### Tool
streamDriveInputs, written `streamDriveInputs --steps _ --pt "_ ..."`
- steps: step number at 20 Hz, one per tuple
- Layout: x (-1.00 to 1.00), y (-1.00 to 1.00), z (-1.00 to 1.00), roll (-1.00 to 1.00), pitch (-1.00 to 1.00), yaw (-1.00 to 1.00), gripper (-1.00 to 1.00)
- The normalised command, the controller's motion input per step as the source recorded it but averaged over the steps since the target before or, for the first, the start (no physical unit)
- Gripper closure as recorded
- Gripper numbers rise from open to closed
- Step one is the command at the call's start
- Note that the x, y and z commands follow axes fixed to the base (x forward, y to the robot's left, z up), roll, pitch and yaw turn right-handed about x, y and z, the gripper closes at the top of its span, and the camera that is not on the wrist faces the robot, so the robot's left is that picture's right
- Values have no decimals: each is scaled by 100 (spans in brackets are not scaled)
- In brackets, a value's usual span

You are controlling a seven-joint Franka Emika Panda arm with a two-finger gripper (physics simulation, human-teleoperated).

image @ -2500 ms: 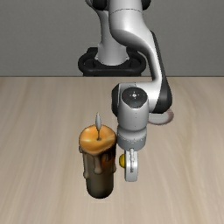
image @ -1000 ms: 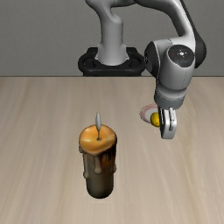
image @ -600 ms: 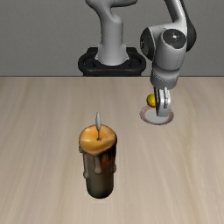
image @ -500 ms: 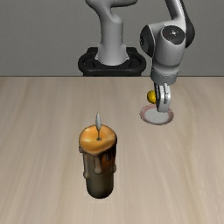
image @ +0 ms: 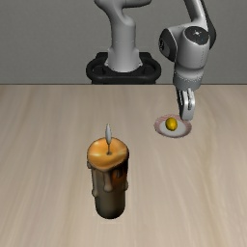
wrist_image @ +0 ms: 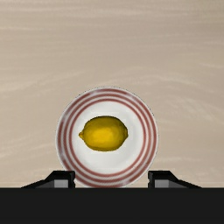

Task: Pick up the lemon and place it in the plate with the candle lit

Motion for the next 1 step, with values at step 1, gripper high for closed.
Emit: streamDriveInputs --steps 1 --pt "0 0 0 0 0 0 -100"
